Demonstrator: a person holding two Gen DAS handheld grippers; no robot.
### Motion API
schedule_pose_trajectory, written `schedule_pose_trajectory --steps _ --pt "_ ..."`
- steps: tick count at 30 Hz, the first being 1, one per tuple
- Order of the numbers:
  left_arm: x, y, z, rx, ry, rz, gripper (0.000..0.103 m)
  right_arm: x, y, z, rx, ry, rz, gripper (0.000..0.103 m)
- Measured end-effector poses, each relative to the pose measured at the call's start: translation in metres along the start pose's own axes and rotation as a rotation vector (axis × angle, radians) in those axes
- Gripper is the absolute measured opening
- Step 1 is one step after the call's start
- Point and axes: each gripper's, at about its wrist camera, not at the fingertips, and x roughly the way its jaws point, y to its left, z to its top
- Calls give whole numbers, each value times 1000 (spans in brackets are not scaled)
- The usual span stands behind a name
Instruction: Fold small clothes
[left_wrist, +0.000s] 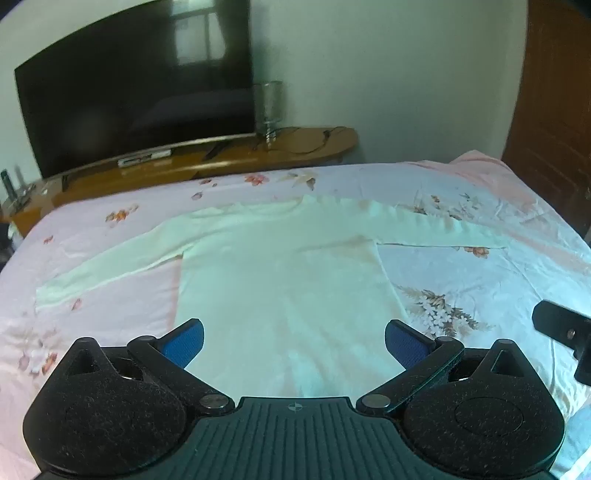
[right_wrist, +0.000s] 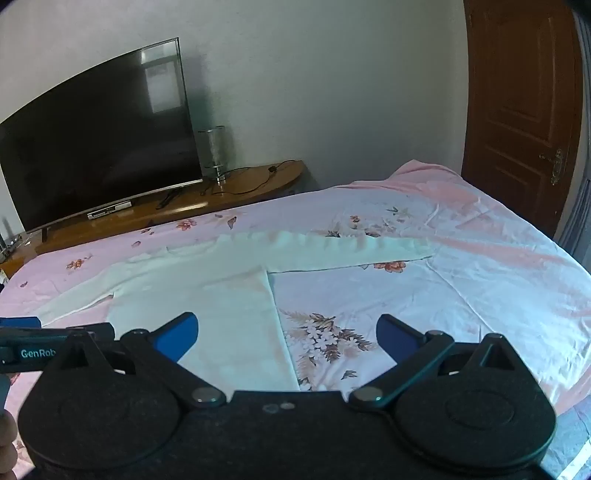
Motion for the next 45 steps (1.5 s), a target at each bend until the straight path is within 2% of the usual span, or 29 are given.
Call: schedule_pose_trajectory --steps 3,4,6,8,14,25,45 --pt "-5 12 -7 -65 18 6 103 2 -3 -1 9 42 40 103" --pt "-2 16 -5 -63 40 6 103 6 -9 3 4 75 22 103" --pt "2 21 -9 -73 59 33 103 5 1 4 -29 89 5 103" --pt "4 21 -10 -76 89 54 103 8 -1 11 -33 137 23 103" --pt "-2 20 -18 -61 131 85 103 9 12 -5 -31 215 68 103" --pt "-3 15 -28 -35 158 98 103 16 11 -12 -34 246 64 103" --pt "-14 11 -49 -25 130 103 103 4 17 -24 -48 252 76 103"
